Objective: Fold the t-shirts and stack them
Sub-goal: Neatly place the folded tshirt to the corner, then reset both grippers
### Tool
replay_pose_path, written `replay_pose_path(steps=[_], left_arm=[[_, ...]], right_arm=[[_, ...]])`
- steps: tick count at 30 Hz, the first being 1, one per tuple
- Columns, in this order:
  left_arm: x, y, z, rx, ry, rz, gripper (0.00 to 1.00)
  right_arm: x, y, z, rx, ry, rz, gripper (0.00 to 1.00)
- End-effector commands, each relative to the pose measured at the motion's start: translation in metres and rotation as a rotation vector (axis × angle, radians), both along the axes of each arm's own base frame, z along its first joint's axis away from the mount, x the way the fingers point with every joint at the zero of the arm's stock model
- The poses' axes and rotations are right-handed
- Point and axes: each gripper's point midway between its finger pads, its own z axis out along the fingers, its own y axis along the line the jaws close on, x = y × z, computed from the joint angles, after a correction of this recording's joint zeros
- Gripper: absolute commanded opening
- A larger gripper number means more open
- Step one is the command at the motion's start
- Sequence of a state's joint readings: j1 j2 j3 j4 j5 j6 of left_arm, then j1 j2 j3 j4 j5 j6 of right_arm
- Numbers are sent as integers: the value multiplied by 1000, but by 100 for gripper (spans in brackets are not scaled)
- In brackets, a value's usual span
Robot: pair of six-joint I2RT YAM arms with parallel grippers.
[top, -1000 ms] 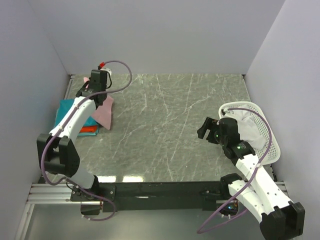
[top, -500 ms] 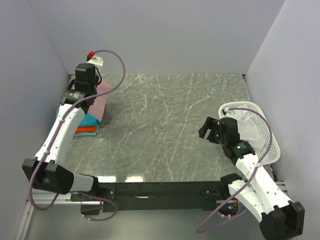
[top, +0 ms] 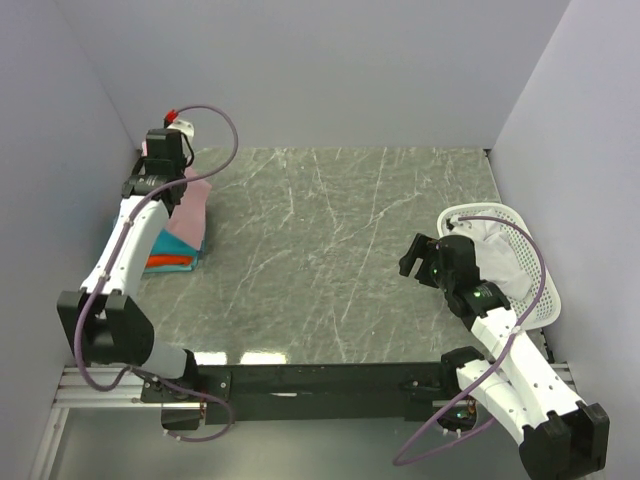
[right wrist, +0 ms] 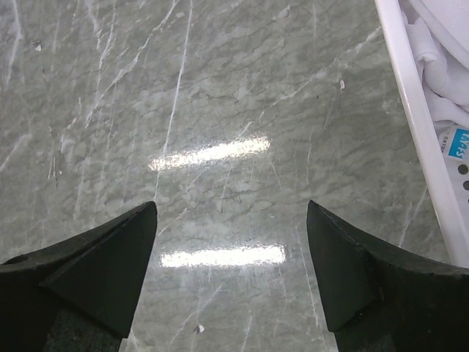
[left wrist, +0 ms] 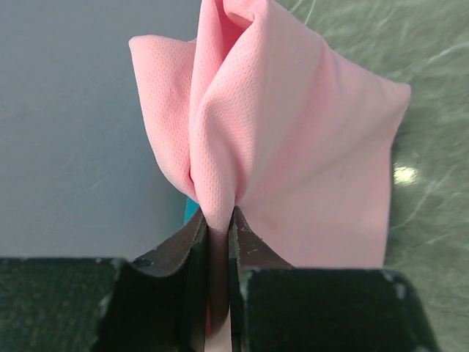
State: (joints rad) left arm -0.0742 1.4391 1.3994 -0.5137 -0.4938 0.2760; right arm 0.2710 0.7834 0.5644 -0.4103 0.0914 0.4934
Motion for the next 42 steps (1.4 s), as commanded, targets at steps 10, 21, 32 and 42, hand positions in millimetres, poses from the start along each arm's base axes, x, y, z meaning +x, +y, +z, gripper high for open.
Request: replay_pose_path(steps=[10, 21, 32, 42], left_arm=[[11, 74, -34, -16, 33, 144, 1], [8, 108, -49, -67, 58, 234, 99], [20, 85, 14, -199, -98, 169, 100], [12, -1, 112, -717, -438, 0, 99]], right_arm=[[8, -7, 8, -22, -21, -38, 89], [8, -13, 2, -53, 3, -59, 89], [7, -14, 8, -40, -21, -70, 89], [6, 0, 10, 13, -29, -8, 89]])
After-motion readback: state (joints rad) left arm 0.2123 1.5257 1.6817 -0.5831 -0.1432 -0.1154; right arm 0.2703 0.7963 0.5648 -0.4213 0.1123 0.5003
